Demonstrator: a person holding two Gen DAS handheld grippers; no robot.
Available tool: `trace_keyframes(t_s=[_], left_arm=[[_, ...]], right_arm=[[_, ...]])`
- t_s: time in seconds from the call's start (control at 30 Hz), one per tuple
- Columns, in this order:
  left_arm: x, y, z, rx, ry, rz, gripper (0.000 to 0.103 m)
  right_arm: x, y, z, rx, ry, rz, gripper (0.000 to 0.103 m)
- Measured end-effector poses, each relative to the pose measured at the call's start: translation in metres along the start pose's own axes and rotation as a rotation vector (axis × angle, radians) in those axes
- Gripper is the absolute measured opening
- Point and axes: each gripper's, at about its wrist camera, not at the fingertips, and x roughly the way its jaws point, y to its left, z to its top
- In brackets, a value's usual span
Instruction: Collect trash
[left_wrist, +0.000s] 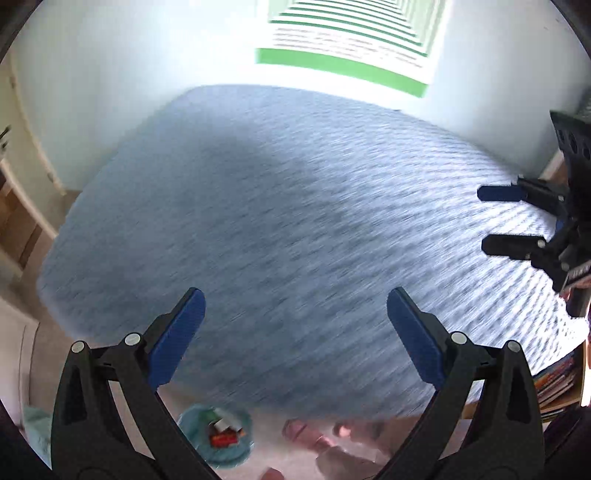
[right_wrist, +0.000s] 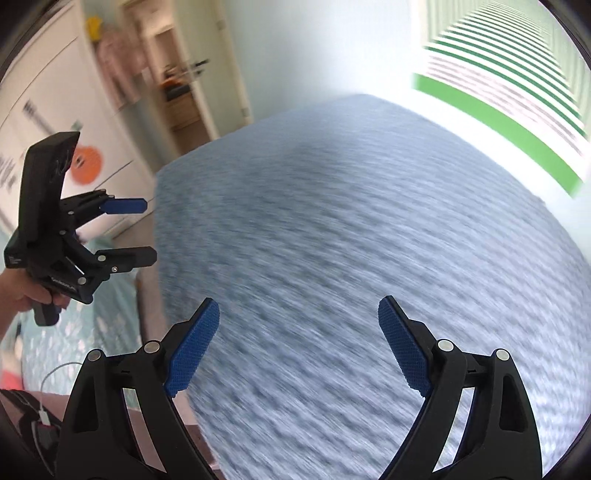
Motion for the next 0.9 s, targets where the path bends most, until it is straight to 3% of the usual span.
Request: trace_keyframes(t_s=[0.2,0.43,0.6,0.9], left_arm=[[0.031,-0.08,0.036,0.077,-0.001,-0.052,0.096],[0.058,-0.166,0.062,0.176,0.002,-0.105,0.096],[0.073,-0.215,0.069,0.232,0.029,-0.158,0.096],[0.087,-0.26,0.083,0.291,0.041,-0.242,0.096]], right_arm=[[-0.048,-0.071,-0.051,0.134,-0.018,-0.138,0.087],[-0.09,-0.116,-0.1,0.252,-0.019,-0.253,0.087],[-0.107,-0.128,-0.12,0.296,-0.029,-0.326,0.087],[-0.131,-0.135,-0.137,0.432,-0.078,-0.415,0.087]])
